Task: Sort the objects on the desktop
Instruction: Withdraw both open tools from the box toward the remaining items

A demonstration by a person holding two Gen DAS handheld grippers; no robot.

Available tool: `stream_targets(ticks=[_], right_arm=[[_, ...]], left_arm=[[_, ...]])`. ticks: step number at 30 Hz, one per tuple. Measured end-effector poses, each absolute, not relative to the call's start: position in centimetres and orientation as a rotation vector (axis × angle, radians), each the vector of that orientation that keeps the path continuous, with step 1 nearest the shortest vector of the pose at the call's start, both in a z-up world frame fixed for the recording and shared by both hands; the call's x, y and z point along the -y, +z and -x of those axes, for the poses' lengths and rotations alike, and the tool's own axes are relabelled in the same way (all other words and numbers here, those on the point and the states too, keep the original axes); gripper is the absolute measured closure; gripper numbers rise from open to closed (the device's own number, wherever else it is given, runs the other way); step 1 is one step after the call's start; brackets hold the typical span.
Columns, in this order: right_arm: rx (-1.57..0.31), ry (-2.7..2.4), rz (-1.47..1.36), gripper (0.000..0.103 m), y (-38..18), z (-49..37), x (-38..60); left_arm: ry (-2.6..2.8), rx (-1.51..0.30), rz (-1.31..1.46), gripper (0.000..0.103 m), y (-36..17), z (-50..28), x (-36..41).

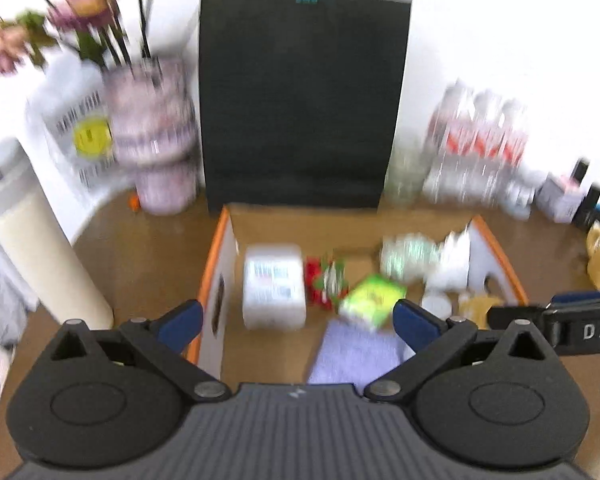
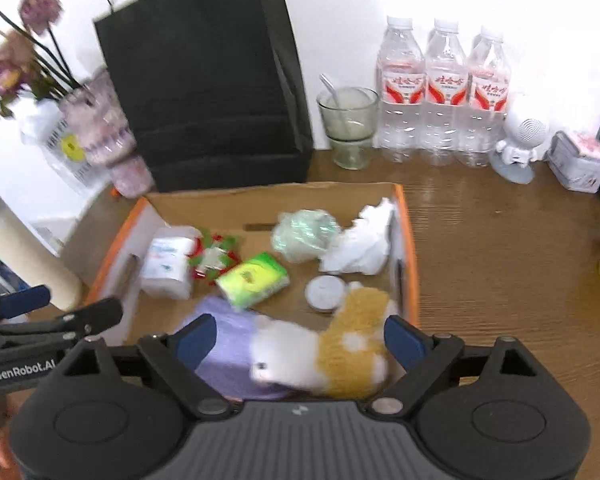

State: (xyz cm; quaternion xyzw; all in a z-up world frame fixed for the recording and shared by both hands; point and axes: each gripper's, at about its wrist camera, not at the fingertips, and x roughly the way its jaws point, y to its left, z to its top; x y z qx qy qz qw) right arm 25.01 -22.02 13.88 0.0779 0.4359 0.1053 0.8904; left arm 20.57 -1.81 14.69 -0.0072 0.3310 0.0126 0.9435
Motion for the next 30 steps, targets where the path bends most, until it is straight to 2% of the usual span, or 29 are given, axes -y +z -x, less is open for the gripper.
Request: stream_targets(ticks=[3,6,17,20,24,30], right_arm=[[-0.749,0.211,-0.145,0.012,13.3,-23.0,21.6],[-0.572,0.194,-0.078,0.012,12.1,-20.5,20.9],[-0.473,0.167,-0.025,0.012,10.7,-17.4,20.7],[-0.464,0.167,-0.063,0.012,10.2,-14.5,21.6],[-0.478,0.157,-0.177,0.004,7.3,-10.0,22.8],[-0.55,0.213,-0.114,0.004,4.3,-3.2,23.0]], left_arm=[[0.014,-0.461,-0.021,0.0,14.1,-17.5,1.5],[0.022,-0.362,-0.023,0.0,13.0,-15.6,1.3],[0.034,-0.378,-0.021,0.0,10.6,-13.6,0.7],[0.066,-0.348,0.022,0.0,9.8,-10.6,0.3],[0.065,-0.412,0.131,0.0,6.5,-6.5,0.2],[0.02,-0.49,-0.013,0.0,3.6,0.2,1.8]])
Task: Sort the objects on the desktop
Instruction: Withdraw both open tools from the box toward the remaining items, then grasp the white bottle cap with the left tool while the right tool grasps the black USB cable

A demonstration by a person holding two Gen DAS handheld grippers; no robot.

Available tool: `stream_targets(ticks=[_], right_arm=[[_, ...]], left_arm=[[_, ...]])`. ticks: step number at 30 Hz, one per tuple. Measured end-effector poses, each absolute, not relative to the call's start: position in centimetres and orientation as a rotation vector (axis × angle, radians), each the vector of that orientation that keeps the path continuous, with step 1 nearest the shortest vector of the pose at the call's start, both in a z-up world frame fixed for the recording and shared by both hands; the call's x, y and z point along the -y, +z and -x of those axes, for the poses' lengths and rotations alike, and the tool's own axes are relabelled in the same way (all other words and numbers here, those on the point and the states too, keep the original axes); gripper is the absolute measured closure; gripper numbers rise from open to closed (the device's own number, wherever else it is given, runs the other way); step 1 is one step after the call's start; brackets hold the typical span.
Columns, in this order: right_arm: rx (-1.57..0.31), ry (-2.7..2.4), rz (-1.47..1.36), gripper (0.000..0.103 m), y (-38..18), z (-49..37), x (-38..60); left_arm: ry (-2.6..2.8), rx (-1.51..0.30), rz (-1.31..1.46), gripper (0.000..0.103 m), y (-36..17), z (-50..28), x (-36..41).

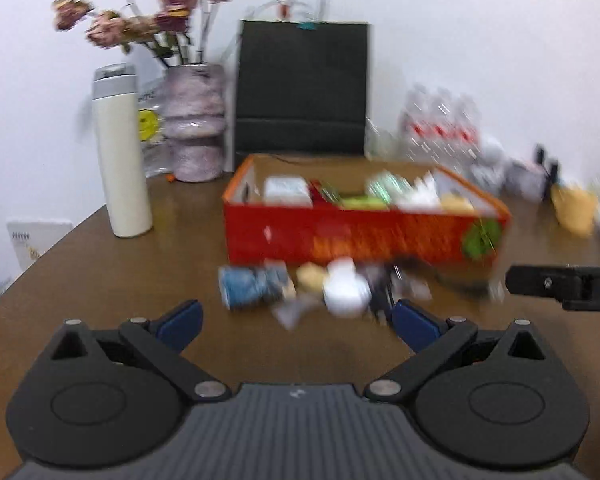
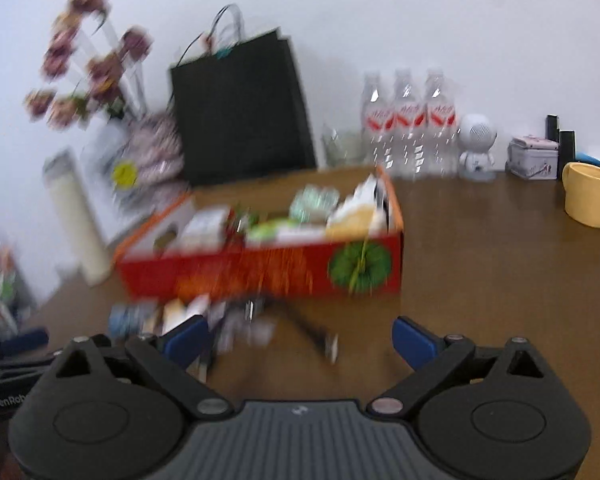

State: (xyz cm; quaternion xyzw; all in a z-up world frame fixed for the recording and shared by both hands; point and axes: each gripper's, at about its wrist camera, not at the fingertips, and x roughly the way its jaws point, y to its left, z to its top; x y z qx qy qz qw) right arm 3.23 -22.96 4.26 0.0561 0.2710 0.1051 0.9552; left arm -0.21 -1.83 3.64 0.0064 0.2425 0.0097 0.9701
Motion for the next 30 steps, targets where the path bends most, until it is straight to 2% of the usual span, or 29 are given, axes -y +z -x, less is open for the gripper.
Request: stream_targets(ticks=[4,6,8,9,10,14,19,20,22,25,28,30], right_arm=[[-0.581,0.279,-0.095,0.007,2.9,-1.1,22.6],[-0.585,0.291,-0.061,0.022,2.5,-1.1,22.0],[-0.594,0.287,-0.021,0.035,2.2,-1.6,21.7],[-0.602,0.286,-0.012,0.04,2.0,-2.0,21.7],[-0.602,0.282,-0.006,0.042,2.0,-2.4,21.8],[-0.588,0.261,0.029,0.042,1.6,-4.4,22.1],[-0.584,0.255,0.061,0.045,1.9,-7.9,22.7],[-0.59,0.249,0.077,0.045,1.8,-8.6,22.5],[-0.604,0.254,0.09,0.046,1.5,-9.7,22.4],[-0.617,0.264,0.093,0.048,1.0,-10.7,22.2],[-0.64,0.269,0.091,0.049,0.4,-11.2,21.8],[-0.649,0.273,0.091,0.057,0.1,-11.2,21.8]], left_arm=[[-0.041,-0.511,-0.045,0.0,3.0,1.1,2.4],[-0.057,-0.493,-0.059,0.0,3.1,0.2,2.6],[-0.078,-0.47,-0.068,0.007,3.3,-1.2,2.6],[-0.083,-0.464,-0.071,0.015,3.3,-1.9,2.7],[-0.084,-0.465,-0.075,0.021,3.3,-3.0,2.8],[-0.104,-0.558,-0.077,0.026,2.4,-8.1,2.8],[-0.179,-0.597,-0.08,0.03,1.6,-10.7,3.4],[-0.183,-0.61,-0.088,0.032,1.4,-11.1,3.6],[-0.201,-0.624,-0.078,0.044,1.0,-11.4,3.7],[-0.222,-0.624,-0.028,0.051,0.7,-11.4,3.3],[-0.223,-0.63,-0.001,0.053,0.6,-11.3,2.6],[-0.231,-0.642,0.041,0.053,0.5,-11.3,1.8]])
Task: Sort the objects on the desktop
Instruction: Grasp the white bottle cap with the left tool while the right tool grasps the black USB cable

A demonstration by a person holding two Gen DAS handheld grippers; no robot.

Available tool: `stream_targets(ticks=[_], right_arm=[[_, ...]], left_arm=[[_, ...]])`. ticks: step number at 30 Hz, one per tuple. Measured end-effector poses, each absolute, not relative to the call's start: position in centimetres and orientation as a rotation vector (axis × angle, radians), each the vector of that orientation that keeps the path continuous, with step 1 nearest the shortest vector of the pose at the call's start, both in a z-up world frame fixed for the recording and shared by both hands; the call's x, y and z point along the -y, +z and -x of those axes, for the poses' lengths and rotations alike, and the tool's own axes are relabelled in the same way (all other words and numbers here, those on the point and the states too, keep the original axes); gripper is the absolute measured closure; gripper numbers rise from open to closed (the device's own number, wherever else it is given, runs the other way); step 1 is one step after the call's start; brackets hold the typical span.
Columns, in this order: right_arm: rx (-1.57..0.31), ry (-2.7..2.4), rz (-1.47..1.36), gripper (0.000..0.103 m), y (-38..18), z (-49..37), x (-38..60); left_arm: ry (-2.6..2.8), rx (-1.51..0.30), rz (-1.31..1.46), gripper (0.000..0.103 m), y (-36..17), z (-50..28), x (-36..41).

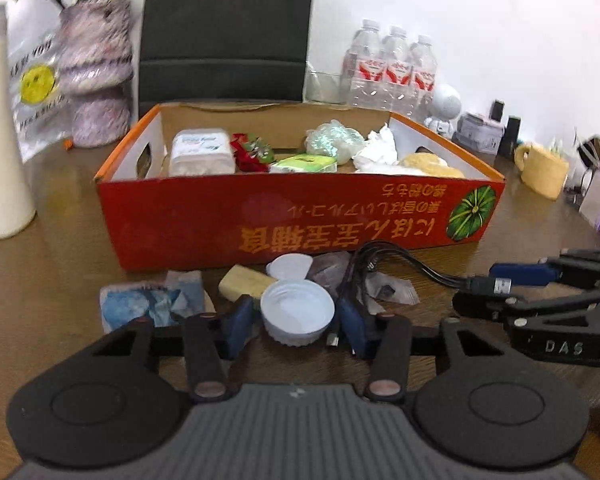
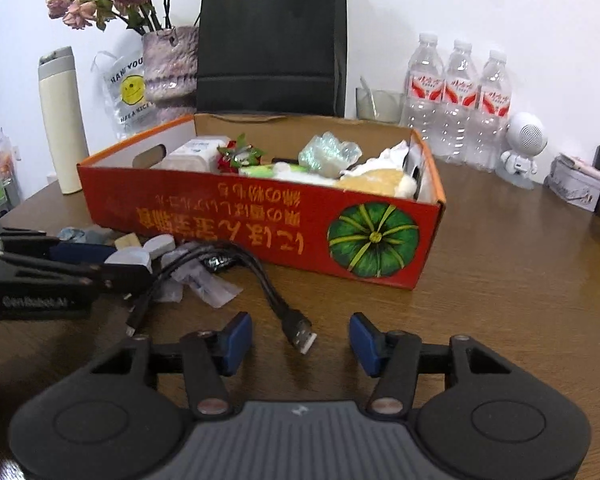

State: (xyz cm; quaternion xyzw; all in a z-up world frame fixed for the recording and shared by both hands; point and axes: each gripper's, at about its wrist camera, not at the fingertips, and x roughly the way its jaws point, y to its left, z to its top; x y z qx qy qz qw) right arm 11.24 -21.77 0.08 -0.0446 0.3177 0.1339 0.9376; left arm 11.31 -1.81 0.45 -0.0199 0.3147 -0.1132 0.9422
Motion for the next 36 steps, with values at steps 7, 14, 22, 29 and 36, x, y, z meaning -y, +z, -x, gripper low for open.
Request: stream_targets(ticks=[7,14,22,29,36], right_arm=[[-0.636,0.276,0.093,0.093,0.1,-10.4,21.6],[-0.558,0.272,0.063,0.096,1.8,-6.2,22.1],[-0.369,0.332,0.068,0.096,6.2,0.6,22.9],[-0.541,0.369,0.152,0.095,4.9,2.5,21.7],[-0.484,0.342,0.082,0.095,4.7,5.1,22.2]], left_arm=[[-0.205,-0.646,0.052,0.062,0.8,-11.2,1.9],[-0.192,-0.539,0.082,0.062,4.2,-7.5,1.4],[-0.168,-0.521,0.058,0.062,4.7,-2.9,0.4],[-0.201,-0.553,0.054,0.062,3.7,1.2,0.7],[-0.212,-0.577,0.02,0.062,2.7,3.3,0.9]])
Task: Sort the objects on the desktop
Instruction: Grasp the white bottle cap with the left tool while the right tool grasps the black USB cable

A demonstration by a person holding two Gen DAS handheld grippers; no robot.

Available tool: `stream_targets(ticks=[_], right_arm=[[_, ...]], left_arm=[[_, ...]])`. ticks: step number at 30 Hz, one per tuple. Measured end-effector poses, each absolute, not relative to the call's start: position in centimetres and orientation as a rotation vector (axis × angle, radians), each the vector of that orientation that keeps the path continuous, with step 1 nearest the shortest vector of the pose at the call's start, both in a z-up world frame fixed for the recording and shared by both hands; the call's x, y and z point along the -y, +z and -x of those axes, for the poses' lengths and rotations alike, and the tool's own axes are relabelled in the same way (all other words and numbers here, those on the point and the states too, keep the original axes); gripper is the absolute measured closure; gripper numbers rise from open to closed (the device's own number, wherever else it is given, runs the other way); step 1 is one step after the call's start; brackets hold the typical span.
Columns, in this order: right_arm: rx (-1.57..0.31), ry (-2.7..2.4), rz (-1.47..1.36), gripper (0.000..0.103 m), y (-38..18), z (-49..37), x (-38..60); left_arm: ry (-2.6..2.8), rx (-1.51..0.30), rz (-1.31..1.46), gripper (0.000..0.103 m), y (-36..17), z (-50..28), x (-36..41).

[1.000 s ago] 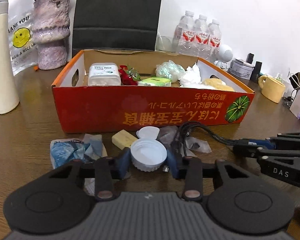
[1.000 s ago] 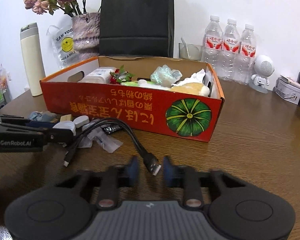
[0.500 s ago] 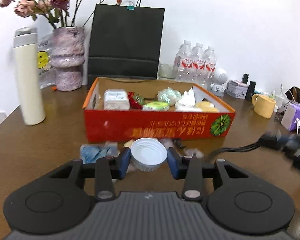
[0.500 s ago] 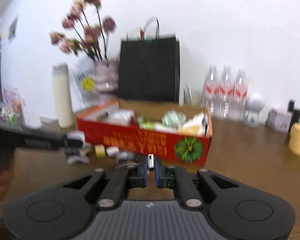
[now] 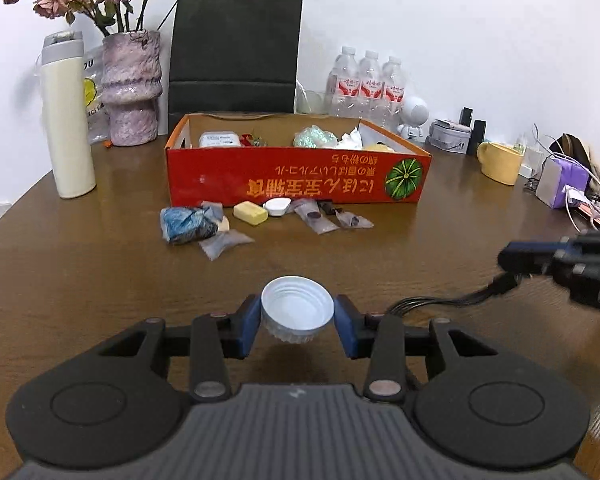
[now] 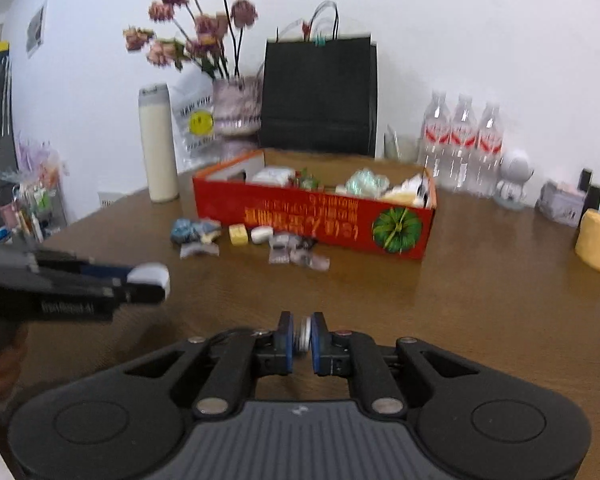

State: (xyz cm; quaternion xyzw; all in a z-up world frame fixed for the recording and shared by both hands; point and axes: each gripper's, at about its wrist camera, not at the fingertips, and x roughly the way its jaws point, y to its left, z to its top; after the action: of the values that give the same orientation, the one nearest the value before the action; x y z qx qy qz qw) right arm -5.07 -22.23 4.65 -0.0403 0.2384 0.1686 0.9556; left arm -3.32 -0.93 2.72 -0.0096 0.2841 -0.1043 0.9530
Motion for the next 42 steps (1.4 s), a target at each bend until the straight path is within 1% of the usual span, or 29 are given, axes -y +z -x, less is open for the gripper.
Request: stream_targets(ticks=[2,4,7,8,9,11,15,17,20,22,23,24,25,26,27,30,35,39,42], right_arm=[[-0.468,0.346,0.076,0.095,5.2,5.2,22.1],[-0.498,0.35,0.097,0.094,4.9,4.8,21.7],[-0.574,0.403,0.146,0.081,3.5,4.2,21.1],[-0.587,0.409,0.161,0.075,3.0,4.1,21.0],[-0.599,0.409,0.162,0.071,2.7,3.8,20.9],[-0.624,0.412,0.155,0.07,2.1,3.1,20.4],[-0.585,0.364,0.368,0.07,1.2,2.5,17.2],[-0.589,0.38,0.403,0.07,0.8,1.8,16.3],[-0.6,0.434,0.357,0.072,0.7,0.7,15.9],[-0.621,0.458,0.307,0.076,0.8,-0.1,16.0],[-0.642,0.471,0.262,0.085,0.8,-0.5,16.2],[-0.66,0.475,0.21,0.092,0.8,-0.9,16.5],[-0.667,0.463,0.185,0.095,0.9,-0.9,16.7],[-0.667,0.449,0.179,0.1,0.9,-0.9,16.8],[-0.667,0.438,0.154,0.101,0.9,-0.8,17.1],[-0.649,0.398,0.06,0.102,1.4,-0.3,18.4],[-0.552,0.351,-0.023,0.102,2.8,1.2,20.6],[-0.461,0.324,-0.056,0.102,4.4,2.5,21.9],[-0.43,0.321,-0.054,0.103,5.6,2.8,22.2]], left_arm=[[-0.219,-0.583,0.034,0.062,2.5,3.3,0.8],[-0.214,-0.603,0.041,0.062,2.1,3.2,0.7],[-0.214,-0.622,0.043,0.061,1.7,3.3,0.5],[-0.216,-0.626,0.046,0.061,1.6,3.3,0.5],[-0.219,-0.63,0.047,0.061,1.5,3.3,0.5],[-0.21,-0.639,0.053,0.061,1.2,3.2,0.5],[-0.207,-0.642,0.062,0.061,1.1,3.0,0.3],[-0.211,-0.64,0.065,0.061,1.1,2.9,0.1],[-0.217,-0.639,0.071,0.061,1.1,2.7,-0.1],[-0.223,-0.639,0.068,0.061,1.1,2.6,-0.1],[-0.224,-0.639,0.069,0.061,1.1,2.5,-0.1],[-0.226,-0.638,0.071,0.061,1.1,2.5,-0.1],[-0.227,-0.637,0.073,0.061,1.1,2.4,-0.1],[-0.227,-0.636,0.074,0.062,1.1,2.4,-0.1],[-0.221,-0.631,0.076,0.062,1.1,2.4,0.0],[-0.216,-0.632,0.079,0.062,1.1,2.3,0.0],[-0.199,-0.621,0.088,0.062,1.4,2.5,-0.3],[-0.196,-0.592,0.093,0.062,2.1,2.8,-0.1],[-0.206,-0.556,0.086,0.062,3.0,3.3,0.1]])
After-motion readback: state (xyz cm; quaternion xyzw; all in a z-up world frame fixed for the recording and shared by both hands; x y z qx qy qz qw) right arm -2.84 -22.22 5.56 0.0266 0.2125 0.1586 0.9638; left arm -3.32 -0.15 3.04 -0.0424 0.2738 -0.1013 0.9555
